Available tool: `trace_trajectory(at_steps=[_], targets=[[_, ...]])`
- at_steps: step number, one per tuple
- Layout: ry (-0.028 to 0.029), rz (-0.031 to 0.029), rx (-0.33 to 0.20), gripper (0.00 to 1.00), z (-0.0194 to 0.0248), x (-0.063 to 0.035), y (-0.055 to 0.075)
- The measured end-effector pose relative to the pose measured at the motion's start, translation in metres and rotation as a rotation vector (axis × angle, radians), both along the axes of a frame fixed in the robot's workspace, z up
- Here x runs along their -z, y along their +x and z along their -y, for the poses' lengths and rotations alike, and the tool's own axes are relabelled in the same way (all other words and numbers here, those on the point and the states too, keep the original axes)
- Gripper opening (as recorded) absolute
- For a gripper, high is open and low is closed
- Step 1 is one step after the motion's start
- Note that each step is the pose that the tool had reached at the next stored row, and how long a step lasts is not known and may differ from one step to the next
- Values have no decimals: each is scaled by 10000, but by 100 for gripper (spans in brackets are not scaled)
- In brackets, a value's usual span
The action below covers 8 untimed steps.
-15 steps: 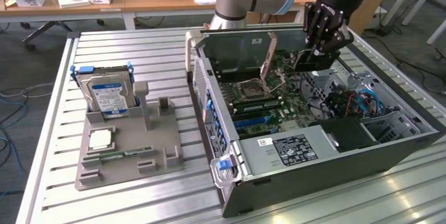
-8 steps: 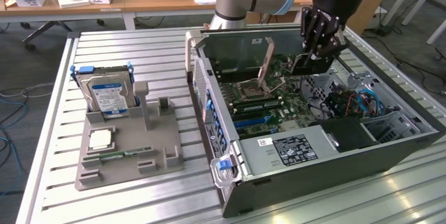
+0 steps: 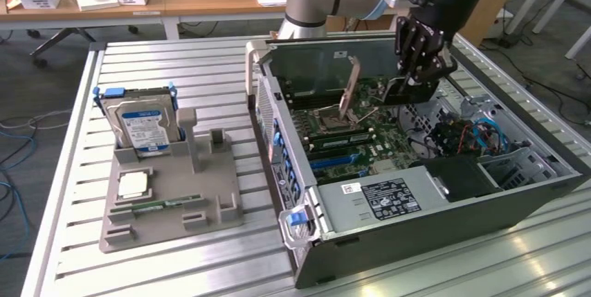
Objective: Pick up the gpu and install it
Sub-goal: 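Insert the gpu into the slot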
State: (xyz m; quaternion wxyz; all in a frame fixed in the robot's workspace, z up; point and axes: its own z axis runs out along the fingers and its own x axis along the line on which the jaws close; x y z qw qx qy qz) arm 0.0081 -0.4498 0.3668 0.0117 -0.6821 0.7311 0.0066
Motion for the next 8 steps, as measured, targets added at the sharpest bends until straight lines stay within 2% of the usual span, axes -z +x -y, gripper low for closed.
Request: trace_trajectory(at_steps=[8], targets=[[-1,-7,1,26,0,101,-4]])
